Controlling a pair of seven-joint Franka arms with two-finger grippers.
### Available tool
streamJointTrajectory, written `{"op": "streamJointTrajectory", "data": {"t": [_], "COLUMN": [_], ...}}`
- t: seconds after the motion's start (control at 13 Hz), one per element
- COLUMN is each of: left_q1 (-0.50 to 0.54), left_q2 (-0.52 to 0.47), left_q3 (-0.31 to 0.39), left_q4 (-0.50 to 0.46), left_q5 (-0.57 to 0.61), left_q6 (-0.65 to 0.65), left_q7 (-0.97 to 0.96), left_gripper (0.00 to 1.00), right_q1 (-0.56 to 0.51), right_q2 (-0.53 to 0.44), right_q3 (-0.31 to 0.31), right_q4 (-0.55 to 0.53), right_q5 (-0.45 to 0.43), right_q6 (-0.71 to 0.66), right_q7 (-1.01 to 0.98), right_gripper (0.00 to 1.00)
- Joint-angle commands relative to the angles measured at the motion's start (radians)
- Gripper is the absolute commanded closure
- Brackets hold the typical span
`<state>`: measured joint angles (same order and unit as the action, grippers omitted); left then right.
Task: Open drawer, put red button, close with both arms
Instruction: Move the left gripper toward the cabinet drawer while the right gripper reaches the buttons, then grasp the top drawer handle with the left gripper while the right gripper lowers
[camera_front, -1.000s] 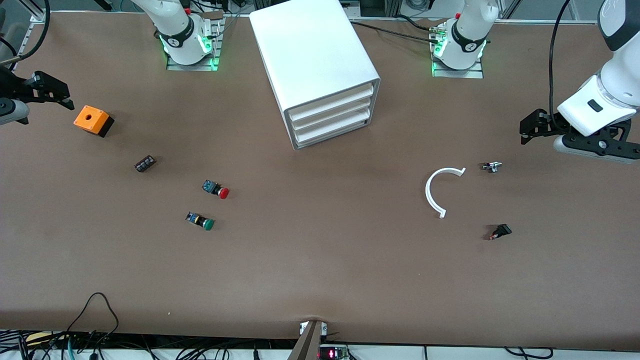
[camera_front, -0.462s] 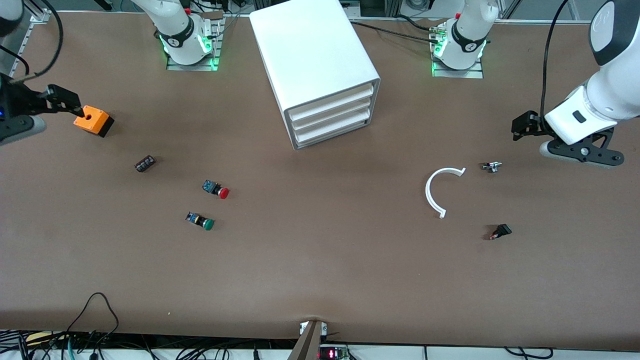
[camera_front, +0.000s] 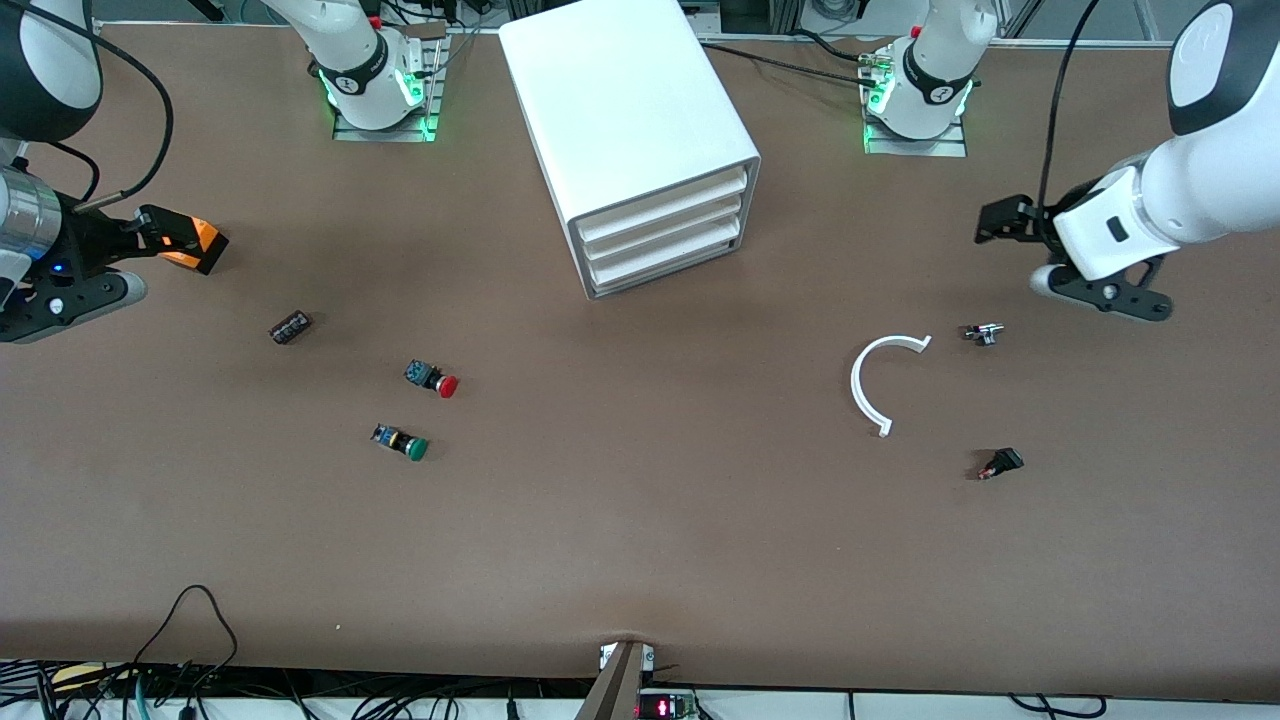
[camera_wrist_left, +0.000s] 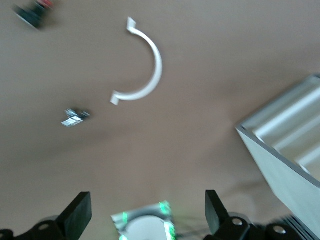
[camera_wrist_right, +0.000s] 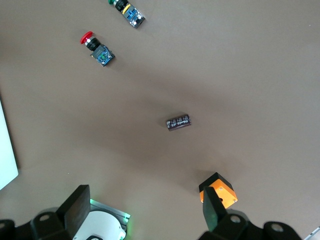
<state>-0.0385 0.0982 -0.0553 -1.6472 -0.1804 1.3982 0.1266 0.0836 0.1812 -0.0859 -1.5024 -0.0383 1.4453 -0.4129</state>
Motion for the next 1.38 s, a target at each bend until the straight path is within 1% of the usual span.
{"op": "streamJointTrajectory", "data": {"t": [0.0, 0.08, 0.15, 0.23, 0.31, 0.54, 0.69, 0.77, 0.85, 0.92, 1.0, 1.15, 1.23, 1.31], "left_q1": [0.011, 0.015, 0.025, 0.023, 0.013, 0.008, -0.007, -0.009, -0.011, -0.015, -0.017, -0.018, -0.009, -0.006], "left_q2": [0.072, 0.109, 0.136, 0.158, 0.178, 0.219, 0.257, 0.287, 0.307, 0.314, 0.313, 0.314, 0.310, 0.302], "left_q3": [0.003, 0.011, 0.011, 0.005, 0.002, 0.000, -0.007, -0.021, -0.026, -0.043, -0.085, -0.136, -0.165, -0.184], "left_q4": [0.036, 0.035, 0.036, 0.035, 0.035, 0.026, 0.017, 0.015, 0.010, -0.005, -0.031, -0.080, -0.110, -0.137], "left_q5": [-0.149, -0.213, -0.265, -0.304, -0.312, -0.410, -0.450, -0.490, -0.551, -0.580, -0.590, -0.594, -0.594, -0.619], "left_q6": [-0.132, -0.177, -0.207, -0.212, -0.208, -0.188, -0.107, -0.056, -0.019, 0.031, 0.107, 0.247, 0.293, 0.315], "left_q7": [0.018, 0.019, 0.021, 0.022, 0.024, 0.040, 0.161, 0.236, 0.270, 0.275, 0.281, 0.347, 0.379, 0.448], "left_gripper": [0.00, 0.00, 0.00, 0.00, 0.00, 0.00, 0.00, 0.00, 0.00, 0.00, 0.00, 0.00, 0.00, 0.00], "right_q1": [0.021, 0.025, 0.030, 0.030, 0.030, 0.036, 0.042, 0.065, 0.085, 0.097, 0.114, 0.157, 0.157, 0.160], "right_q2": [0.024, 0.049, 0.070, 0.089, 0.102, 0.139, 0.170, 0.179, 0.193, 0.208, 0.227, 0.250, 0.253, 0.253], "right_q3": [0.000, 0.000, 0.000, 0.000, 0.001, 0.002, 0.003, 0.005, 0.005, 0.005, 0.005, 0.005, 0.005, 0.009], "right_q4": [0.016, 0.016, 0.016, 0.016, 0.016, 0.016, 0.016, 0.016, 0.016, 0.016, 0.008, -0.037, -0.082, -0.122], "right_q5": [0.073, 0.110, 0.110, 0.115, 0.117, 0.136, 0.143, 0.144, 0.144, 0.146, 0.150, 0.159, 0.159, 0.161], "right_q6": [0.056, 0.090, 0.130, 0.171, 0.191, 0.198, 0.237, 0.251, 0.273, 0.309, 0.355, 0.424, 0.476, 0.530], "right_q7": [-0.021, -0.024, -0.023, -0.024, -0.024, -0.023, -0.027, -0.036, -0.038, -0.037, -0.035, -0.036, -0.055, -0.119], "right_gripper": [0.00, 0.00, 0.00, 0.00, 0.00, 0.00, 0.00, 0.00, 0.00, 0.00, 0.00, 0.00, 0.00, 0.00]}}
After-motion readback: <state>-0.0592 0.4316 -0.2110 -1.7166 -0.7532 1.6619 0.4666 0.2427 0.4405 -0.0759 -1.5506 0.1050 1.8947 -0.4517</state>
